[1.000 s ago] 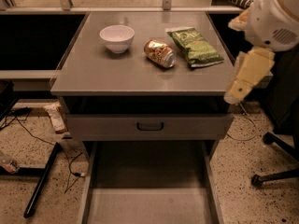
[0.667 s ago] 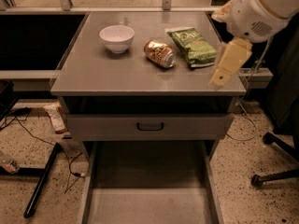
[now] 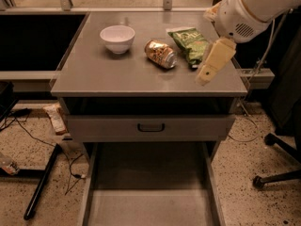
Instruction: Place orange can into middle drawer
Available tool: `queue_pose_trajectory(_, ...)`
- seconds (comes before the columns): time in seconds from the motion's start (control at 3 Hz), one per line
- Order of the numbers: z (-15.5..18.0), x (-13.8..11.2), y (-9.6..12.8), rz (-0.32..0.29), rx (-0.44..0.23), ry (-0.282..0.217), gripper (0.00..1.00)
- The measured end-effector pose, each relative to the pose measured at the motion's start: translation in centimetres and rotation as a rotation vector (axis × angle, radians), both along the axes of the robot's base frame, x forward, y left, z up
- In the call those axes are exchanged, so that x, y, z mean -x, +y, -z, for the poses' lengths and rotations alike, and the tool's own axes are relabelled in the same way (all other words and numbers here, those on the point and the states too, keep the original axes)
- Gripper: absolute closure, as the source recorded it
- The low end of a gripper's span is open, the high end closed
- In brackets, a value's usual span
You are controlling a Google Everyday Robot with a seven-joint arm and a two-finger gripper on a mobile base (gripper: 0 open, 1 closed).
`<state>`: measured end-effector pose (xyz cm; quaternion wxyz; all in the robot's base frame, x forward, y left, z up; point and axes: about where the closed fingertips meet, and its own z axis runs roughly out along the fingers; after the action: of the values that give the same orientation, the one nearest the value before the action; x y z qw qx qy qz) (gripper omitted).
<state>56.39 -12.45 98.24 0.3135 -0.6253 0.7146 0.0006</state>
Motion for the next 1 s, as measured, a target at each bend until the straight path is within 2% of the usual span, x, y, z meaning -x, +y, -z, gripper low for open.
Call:
queue_pose_trajectory(0.33,0.4,-0.4,0.6,-0.014,0.004,-0.004,0.00)
queue_pose_trajectory(0.67,1.0,-3.6,1.8,-0.017,-0.060,-0.018,0.00)
queue_pose_trajectory(1.0,1.5,-7.8,3.3,-0.009,-0.166,-0.034,0.00)
